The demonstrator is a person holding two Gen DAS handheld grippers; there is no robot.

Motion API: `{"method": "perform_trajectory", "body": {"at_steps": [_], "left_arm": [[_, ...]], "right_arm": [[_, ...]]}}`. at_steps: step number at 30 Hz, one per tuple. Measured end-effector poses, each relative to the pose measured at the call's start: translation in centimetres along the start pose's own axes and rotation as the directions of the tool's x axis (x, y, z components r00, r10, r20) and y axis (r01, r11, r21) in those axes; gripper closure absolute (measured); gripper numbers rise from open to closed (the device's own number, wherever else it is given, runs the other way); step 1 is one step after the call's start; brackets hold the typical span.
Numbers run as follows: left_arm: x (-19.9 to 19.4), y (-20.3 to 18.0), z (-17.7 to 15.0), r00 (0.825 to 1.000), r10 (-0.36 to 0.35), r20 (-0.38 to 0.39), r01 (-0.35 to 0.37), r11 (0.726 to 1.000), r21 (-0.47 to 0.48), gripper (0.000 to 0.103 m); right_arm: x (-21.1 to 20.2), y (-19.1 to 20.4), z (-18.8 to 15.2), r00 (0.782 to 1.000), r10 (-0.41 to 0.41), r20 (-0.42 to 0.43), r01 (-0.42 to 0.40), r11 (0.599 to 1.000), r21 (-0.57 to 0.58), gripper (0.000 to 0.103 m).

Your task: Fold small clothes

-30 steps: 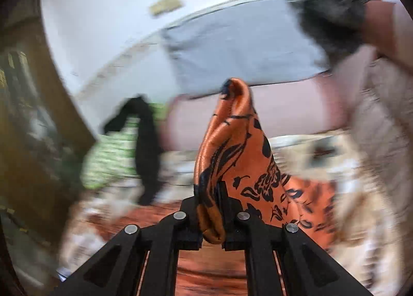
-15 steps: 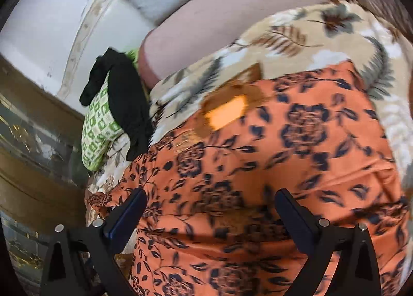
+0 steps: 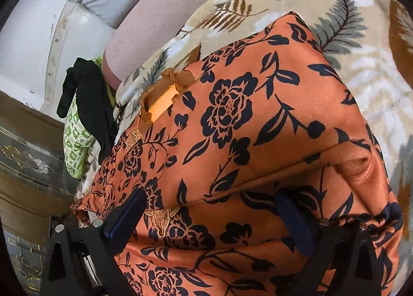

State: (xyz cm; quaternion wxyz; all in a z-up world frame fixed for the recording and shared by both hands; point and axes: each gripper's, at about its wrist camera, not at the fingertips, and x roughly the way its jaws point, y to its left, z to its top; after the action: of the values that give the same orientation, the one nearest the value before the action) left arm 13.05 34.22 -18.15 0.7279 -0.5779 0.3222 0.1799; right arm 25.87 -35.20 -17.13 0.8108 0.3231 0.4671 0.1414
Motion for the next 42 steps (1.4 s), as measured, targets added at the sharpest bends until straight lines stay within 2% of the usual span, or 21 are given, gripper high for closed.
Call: {"method": "perform_trajectory", "body": {"at_steps": [3,8,9,10,11,12,13,15,18,21,25,27,29,31,32,33,34,35,37,40,42], "left_arm": [[-0.1,-1.8,1.7,0.995,0.09,0.041,-0.093,0.992,0.081,0.001],[0.3,-6.3,3.4,0.949,0.272,0.158,-0.303,0.925,0.228,0.005],[1.1,-6.7,3.7,0.929,0.331,0.164,-0.364,0.894,0.26,0.014],[3.0,-6.9,4.2,0.918,0.381,0.108,-0.396,0.868,0.299,0.03],[4.5,-6.4,4.7,0.917,0.397,0.029,-0.387,0.87,0.307,0.1],[5.6,-5.6,5.0,0.912,0.407,-0.046,-0.378,0.88,0.288,0.1],[5.2,-4.9,5.5,0.921,0.387,-0.05,-0.363,0.895,0.259,0.099],[3.6,-6.2,5.1,0.927,0.374,0.028,-0.364,0.881,0.303,0.1],[-0.8,-11.4,2.1,0.953,0.259,0.158,-0.303,0.846,0.439,0.1],[-5.5,-19.5,-4.9,0.965,0.068,0.252,-0.22,0.733,0.644,0.1],[-8.4,-28.2,-19.1,0.975,-0.158,0.158,-0.063,0.484,0.873,0.1],[-7.9,-30.6,-26.1,0.979,-0.196,0.059,0.015,0.356,0.934,0.099],[-6.3,-31.7,-32.8,0.979,-0.2,-0.047,0.096,0.243,0.965,0.099],[-3.5,-31.8,-38.4,0.978,-0.133,-0.161,0.183,0.173,0.968,0.097],[-2.0,-31.6,-40.3,0.974,-0.098,-0.206,0.22,0.155,0.963,0.09],[0.7,-30.8,-42.7,0.962,-0.015,-0.273,0.273,0.112,0.956,0.059],[2.9,-30.0,-43.8,0.955,0.067,-0.29,0.284,0.082,0.955,0.04],[4.7,-28.8,-44.4,0.948,0.135,-0.288,0.282,0.063,0.957,0.033],[6.0,-26.1,-43.1,0.951,0.175,-0.255,0.249,0.058,0.967,0.033],[4.6,-23.3,-37.5,0.965,0.136,-0.224,0.207,0.127,0.97,0.032],[3.3,-21.0,-33.8,0.98,0.117,-0.159,0.138,0.17,0.976,0.028]], "right_arm": [[0.1,-0.2,-0.3,1.0,0.002,0.004,-0.002,1.0,-0.015,0.002],[0.3,-0.1,-0.5,1.0,-0.009,0.001,0.01,0.999,-0.034,0.002],[0.4,0.0,-0.5,1.0,-0.013,-0.001,0.013,0.999,-0.035,0.002],[0.4,0.0,-0.5,1.0,-0.015,-0.003,0.015,0.999,-0.037,0.002],[0.5,0.0,-0.4,1.0,-0.017,-0.006,0.017,0.999,-0.037,0.002],[0.6,0.0,-0.4,1.0,-0.018,-0.01,0.017,0.999,-0.036,0.002],[0.6,0.1,-0.3,1.0,-0.018,-0.015,0.018,0.999,-0.034,0.002],[0.6,0.2,-0.1,0.999,-0.021,-0.027,0.02,0.999,-0.032,0.002],[0.6,-0.1,0.2,1.0,-0.002,-0.031,0.002,1.0,-0.011,0.002],[0.5,-0.4,0.2,0.999,0.027,-0.017,-0.027,1.0,0.008,0.002],[-1.2,-1.0,0.1,0.996,0.086,0.028,-0.087,0.995,0.038,0.002],[-3.0,-1.5,-0.1,0.991,0.111,0.071,-0.115,0.992,0.048,0.002],[-5.3,-2.4,-0.3,0.985,0.124,0.118,-0.132,0.989,0.061,0.002],[-8.1,-3.8,-0.7,0.977,0.128,0.169,-0.142,0.987,0.072,0.002],[-9.3,-4.5,-0.9,0.974,0.125,0.189,-0.142,0.987,0.079,0.002],[-10.3,-5.2,-1.1,0.971,0.122,0.205,-0.142,0.986,0.087,0.002],[-11.0,-5.7,-1.2,0.97,0.117,0.215,-0.139,0.986,0.092,0.002],[-11.8,-6.4,-1.2,0.97,0.103,0.221,-0.127,0.987,0.097,0.002],[-12.9,-7.4,-1.4,0.971,0.077,0.228,-0.104,0.989,0.109,0.002],[-13.7,-8.4,-1.3,0.969,0.08,0.233,-0.111,0.986,0.126,0.002],[-13.2,-8.0,-0.8,0.973,0.091,0.212,-0.119,0.985,0.122,0.002]]}}
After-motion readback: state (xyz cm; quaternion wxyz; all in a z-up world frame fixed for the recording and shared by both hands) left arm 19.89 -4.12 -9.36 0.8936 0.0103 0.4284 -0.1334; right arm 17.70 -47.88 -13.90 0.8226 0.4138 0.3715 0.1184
